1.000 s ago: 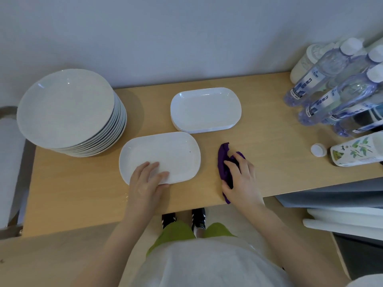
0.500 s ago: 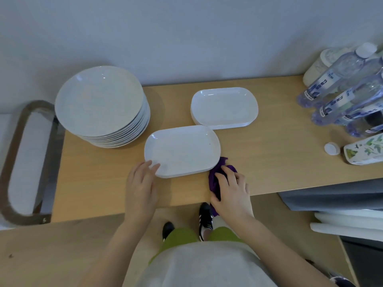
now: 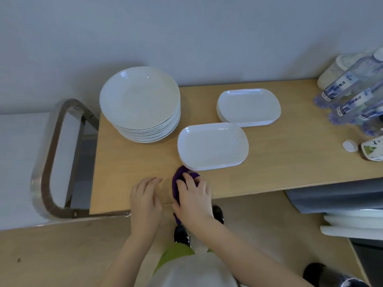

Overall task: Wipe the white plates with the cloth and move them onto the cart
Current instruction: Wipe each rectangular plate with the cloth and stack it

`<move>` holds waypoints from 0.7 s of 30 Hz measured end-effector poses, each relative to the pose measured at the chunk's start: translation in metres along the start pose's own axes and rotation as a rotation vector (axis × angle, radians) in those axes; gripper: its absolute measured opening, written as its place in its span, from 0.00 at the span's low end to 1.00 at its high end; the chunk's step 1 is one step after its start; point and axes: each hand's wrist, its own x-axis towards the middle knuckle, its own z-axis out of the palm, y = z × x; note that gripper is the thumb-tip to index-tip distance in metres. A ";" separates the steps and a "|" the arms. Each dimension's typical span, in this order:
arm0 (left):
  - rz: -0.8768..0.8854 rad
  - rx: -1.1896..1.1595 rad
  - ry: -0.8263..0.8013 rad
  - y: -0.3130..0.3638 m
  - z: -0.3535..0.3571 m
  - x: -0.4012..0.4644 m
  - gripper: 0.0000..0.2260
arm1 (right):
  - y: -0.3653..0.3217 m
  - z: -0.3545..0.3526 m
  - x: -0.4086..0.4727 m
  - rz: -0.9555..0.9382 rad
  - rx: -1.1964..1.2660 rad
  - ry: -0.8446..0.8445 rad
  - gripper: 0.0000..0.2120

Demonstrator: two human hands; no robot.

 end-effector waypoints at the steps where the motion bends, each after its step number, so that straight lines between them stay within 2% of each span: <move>1: -0.013 -0.004 0.003 -0.004 -0.004 -0.001 0.20 | -0.011 0.002 0.004 -0.031 -0.003 -0.008 0.24; 5: -0.083 -0.044 0.028 -0.015 -0.017 -0.002 0.17 | -0.049 0.008 0.020 -0.137 0.021 -0.022 0.22; 11: -0.277 -0.155 0.083 -0.026 -0.027 -0.002 0.16 | -0.071 0.012 0.027 -0.360 0.021 -0.087 0.25; 13: -0.270 -0.140 0.068 -0.031 -0.032 -0.003 0.17 | -0.066 0.015 0.025 -0.309 0.014 -0.037 0.24; 17: -0.174 -0.042 -0.031 -0.042 -0.037 -0.002 0.18 | -0.051 0.016 0.026 -0.030 0.052 0.099 0.26; 21: -0.148 0.055 -0.067 -0.043 -0.039 0.006 0.16 | -0.062 0.014 0.044 -0.040 0.009 0.119 0.29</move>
